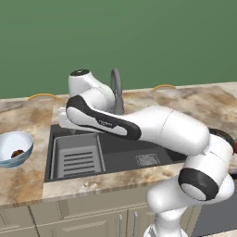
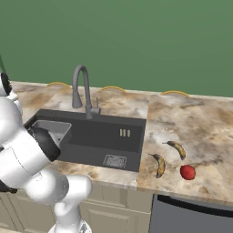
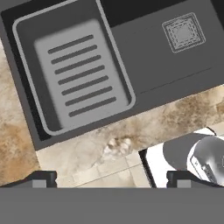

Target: There is a mixed pile of frozen fruits and vegetables on the counter. Locate all the frozen vegetables and place the items in a bowl on the counter. Take all the frozen fruits and defrost them in a running sink.

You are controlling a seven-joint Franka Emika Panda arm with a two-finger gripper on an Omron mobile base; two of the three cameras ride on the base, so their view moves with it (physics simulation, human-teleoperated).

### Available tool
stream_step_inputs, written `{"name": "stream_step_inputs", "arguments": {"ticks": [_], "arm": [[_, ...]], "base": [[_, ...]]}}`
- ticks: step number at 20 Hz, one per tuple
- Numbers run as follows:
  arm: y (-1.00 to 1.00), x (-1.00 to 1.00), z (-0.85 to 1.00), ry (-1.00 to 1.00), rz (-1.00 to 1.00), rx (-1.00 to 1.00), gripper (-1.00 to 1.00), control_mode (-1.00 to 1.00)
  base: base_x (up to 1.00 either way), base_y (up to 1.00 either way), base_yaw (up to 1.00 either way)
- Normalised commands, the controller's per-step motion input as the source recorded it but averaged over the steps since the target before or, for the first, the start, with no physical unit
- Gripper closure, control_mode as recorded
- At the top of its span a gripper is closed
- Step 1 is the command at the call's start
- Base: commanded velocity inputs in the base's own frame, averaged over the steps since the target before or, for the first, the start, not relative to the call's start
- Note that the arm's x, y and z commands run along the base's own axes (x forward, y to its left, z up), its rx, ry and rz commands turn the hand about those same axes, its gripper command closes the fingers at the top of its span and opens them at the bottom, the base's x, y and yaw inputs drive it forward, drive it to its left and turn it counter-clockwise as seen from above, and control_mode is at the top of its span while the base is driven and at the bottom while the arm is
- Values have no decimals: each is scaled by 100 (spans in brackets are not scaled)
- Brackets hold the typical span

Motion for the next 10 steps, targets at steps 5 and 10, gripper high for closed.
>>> {"name": "stream_step_inputs", "arguments": {"ticks": [5,10], "arm": [[-69,27,-5,5,18,0,-100,-100],[-54,26,0,18,22,-5,-100,-100]], "base": [[0,0,0],[0,0,0]]}}
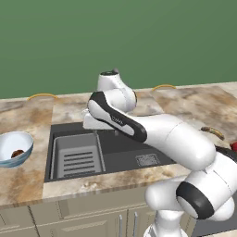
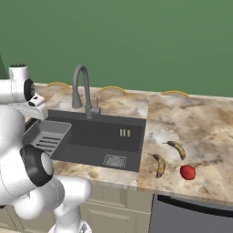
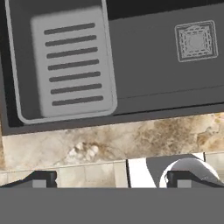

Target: There is a mixed pile of frozen fruits and vegetables on the counter. Locate all the frozen vegetables and place the items in a bowl on the counter. Take all the frozen fruits and defrost them in a running sink.

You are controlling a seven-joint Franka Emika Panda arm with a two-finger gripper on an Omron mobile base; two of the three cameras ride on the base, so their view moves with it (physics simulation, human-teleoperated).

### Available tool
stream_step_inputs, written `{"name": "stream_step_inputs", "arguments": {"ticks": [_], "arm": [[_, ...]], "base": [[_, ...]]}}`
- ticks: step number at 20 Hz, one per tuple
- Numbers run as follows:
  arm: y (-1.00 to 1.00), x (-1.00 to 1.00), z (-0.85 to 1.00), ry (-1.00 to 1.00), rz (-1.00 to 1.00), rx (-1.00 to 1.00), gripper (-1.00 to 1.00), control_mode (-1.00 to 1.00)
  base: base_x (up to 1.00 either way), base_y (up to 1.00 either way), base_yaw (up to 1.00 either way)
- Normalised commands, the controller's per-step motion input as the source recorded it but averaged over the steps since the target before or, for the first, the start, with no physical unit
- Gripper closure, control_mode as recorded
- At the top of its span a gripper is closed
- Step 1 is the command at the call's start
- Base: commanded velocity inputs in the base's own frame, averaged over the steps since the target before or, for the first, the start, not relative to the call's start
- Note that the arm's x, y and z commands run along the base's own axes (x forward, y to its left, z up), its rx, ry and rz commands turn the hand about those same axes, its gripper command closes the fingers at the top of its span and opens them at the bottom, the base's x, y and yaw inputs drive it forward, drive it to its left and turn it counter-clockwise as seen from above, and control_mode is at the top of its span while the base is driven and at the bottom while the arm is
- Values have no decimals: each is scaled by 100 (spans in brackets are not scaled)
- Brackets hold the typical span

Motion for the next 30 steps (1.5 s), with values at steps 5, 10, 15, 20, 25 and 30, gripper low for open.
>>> {"name": "stream_step_inputs", "arguments": {"ticks": [5,10,15,20,25,30], "arm": [[-57,19,-2,17,23,-7,-100,-100],[-66,-34,-17,-11,28,-1,-100,-100],[-69,-50,-11,-22,30,0,-100,-100],[-67,-16,-1,-10,20,2,-100,-100],[-84,18,1,6,5,2,-100,-100],[-94,7,16,10,-3,-4,-100,-100]], "base": [[0,0,0],[0,0,0],[0,0,0],[0,0,0],[0,0,0],[0,0,0]]}}
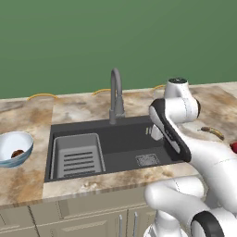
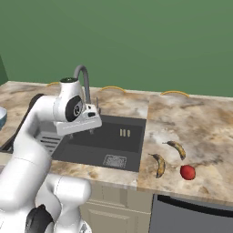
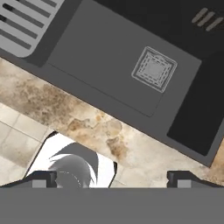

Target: There is a mixed pile of frozen fruits and vegetables on the counter. Locate all the frozen vegetables and place the items in a bowl on the counter. Take all the frozen fruits and defrost them in a running sink.

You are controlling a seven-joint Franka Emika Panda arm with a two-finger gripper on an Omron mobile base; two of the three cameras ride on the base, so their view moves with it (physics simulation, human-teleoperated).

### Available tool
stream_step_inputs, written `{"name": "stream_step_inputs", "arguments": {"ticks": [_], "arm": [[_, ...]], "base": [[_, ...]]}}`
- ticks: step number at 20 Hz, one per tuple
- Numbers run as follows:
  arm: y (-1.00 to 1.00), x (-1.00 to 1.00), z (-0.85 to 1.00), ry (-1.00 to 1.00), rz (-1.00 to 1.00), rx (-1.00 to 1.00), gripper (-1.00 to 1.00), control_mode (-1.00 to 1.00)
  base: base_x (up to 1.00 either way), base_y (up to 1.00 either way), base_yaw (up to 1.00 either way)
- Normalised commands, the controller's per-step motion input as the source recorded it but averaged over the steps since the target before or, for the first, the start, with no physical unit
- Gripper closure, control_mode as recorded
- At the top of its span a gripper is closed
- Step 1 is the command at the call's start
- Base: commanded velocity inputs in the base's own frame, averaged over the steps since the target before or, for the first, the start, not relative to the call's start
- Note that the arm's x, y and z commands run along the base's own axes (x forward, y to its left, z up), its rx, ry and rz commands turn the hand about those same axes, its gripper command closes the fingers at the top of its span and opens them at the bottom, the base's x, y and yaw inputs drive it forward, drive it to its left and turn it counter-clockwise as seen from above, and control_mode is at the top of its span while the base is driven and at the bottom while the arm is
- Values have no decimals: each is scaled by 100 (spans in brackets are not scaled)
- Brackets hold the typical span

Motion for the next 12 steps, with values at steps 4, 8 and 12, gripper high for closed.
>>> {"name": "stream_step_inputs", "arguments": {"ticks": [4,8,12], "arm": [[-96,10,8,15,-16,-4,-100,-100],[-96,5,-5,7,-18,0,-100,-100],[-85,17,-28,8,-20,-1,-100,-100]], "base": [[0,0,0],[0,0,0],[0,0,0]]}}
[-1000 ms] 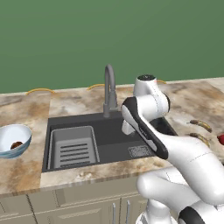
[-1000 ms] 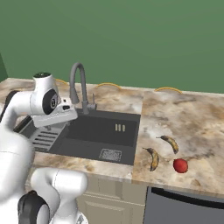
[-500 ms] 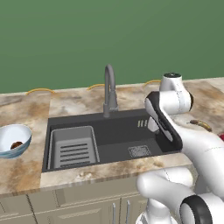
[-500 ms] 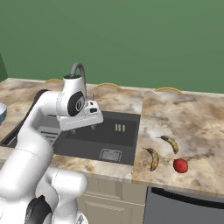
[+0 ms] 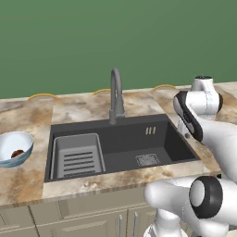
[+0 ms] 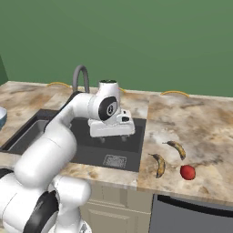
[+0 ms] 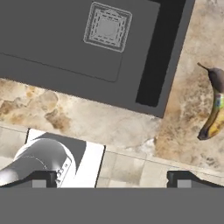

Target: There is a mixed pile of frozen fruits and vegetables on the counter. Locate all the frozen vegetables and place the items in a bowl on the counter. Take all the frozen fruits and defrost them in a running sink.

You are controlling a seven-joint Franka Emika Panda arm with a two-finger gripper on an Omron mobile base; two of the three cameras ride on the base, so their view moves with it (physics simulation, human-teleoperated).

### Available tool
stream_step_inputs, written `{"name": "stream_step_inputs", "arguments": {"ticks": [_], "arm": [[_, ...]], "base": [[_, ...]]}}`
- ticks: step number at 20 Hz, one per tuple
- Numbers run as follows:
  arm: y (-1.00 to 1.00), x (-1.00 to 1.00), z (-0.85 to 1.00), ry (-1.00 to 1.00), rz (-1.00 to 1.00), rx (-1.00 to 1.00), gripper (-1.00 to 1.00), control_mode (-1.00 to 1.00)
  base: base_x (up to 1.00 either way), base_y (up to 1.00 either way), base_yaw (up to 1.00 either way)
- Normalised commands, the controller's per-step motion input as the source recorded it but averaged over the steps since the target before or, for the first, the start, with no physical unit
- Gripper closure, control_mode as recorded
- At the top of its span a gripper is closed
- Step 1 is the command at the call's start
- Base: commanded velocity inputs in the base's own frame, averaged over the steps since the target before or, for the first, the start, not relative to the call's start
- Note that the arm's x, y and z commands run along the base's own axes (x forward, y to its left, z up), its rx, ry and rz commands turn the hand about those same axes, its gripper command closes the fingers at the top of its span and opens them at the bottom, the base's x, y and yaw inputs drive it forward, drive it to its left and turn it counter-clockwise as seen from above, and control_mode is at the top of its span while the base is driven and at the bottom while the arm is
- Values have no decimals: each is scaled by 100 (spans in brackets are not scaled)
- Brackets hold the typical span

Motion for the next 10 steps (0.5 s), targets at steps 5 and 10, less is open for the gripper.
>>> {"name": "stream_step_inputs", "arguments": {"ticks": [5,10], "arm": [[-76,4,-36,5,-27,-2,-100,-100],[-49,1,-10,1,-13,0,-100,-100]], "base": [[0,0,0],[0,0,0]]}}
